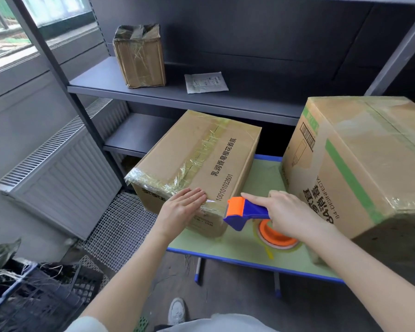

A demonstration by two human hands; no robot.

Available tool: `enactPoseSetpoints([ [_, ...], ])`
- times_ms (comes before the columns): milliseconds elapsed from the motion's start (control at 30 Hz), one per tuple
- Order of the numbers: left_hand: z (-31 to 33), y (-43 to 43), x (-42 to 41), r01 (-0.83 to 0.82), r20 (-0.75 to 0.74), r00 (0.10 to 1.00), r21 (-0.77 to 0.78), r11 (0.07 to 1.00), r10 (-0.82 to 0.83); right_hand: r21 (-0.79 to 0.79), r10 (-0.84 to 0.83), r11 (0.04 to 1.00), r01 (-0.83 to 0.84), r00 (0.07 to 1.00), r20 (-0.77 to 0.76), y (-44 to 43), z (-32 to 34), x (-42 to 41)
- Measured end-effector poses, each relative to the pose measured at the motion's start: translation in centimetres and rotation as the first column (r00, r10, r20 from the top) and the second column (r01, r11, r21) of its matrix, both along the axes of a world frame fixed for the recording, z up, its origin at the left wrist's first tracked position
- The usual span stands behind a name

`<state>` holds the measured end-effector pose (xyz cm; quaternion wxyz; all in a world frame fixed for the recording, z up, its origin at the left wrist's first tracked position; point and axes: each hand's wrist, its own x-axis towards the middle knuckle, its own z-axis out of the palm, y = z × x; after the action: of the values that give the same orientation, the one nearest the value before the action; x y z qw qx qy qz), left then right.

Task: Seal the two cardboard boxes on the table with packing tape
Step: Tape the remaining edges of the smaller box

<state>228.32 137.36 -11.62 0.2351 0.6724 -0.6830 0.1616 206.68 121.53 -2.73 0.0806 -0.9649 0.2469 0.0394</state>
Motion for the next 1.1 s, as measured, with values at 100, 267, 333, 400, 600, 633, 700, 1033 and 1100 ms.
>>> enactPoseSetpoints([
  [100, 0.1, 0.1, 0.1, -0.007, -0.013, 1.0, 0.013, 1.0, 0.007, 0.016, 0.004, 1.0, -0.004, 1.0, -0.009, -0.1, -0.1, -0.9],
  [267, 0.1, 0.0, 0.1, -0.022, -0.033, 0.999, 0.06, 0.998, 0.024, -0.034, -0.06, 0.998, 0.057, 0.994, -0.095, -1.5, 0.1, -3.2],
  [333, 0.2, 0.2, -0.3, -0.042, -0.069, 0.996, 0.101, 0.994, 0.049, -0.1, 0.0, 0.995, -0.011, 0.994, -0.109, -0.2, -0.4, -2.5],
  [400, 0.5, 0.5, -0.8, -0.059, -0.125, 0.989, 0.151, 0.987, 0.078, -0.099, 0.023, 0.994, -0.035, 0.992, -0.12, 0.6, -1.0, -2.0],
  [600, 2.1, 0.6, -3.0, -0.006, -0.162, 0.985, 0.285, 0.958, 0.054, -0.085, 0.02, 0.996, -0.037, 0.981, -0.19, 1.0, -2.1, -0.8],
  [633, 2.3, 0.4, -3.5, 0.024, -0.164, 0.986, 0.295, 0.955, 0.025, -0.075, 0.016, 0.997, -0.034, 0.975, -0.22, 0.9, -2.2, -0.3],
  [700, 2.4, -0.1, -4.5, 0.06, -0.19, 0.982, 0.305, 0.95, -0.001, -0.087, 0.01, 0.995, -0.04, 0.946, -0.324, 0.5, -2.6, 0.6],
  [1033, 1.7, -1.0, -5.9, -0.035, -0.193, 0.979, 0.146, 0.989, 0.063, -0.049, -0.238, 0.971, 0.233, 0.938, -0.251, -1.0, -3.0, 0.4],
  [1100, 1.1, -1.8, -6.8, -0.124, -0.165, 0.977, 0.095, 0.988, 0.138, -0.088, -0.317, 0.948, 0.306, 0.937, -0.15, -1.3, -2.2, 1.0],
])
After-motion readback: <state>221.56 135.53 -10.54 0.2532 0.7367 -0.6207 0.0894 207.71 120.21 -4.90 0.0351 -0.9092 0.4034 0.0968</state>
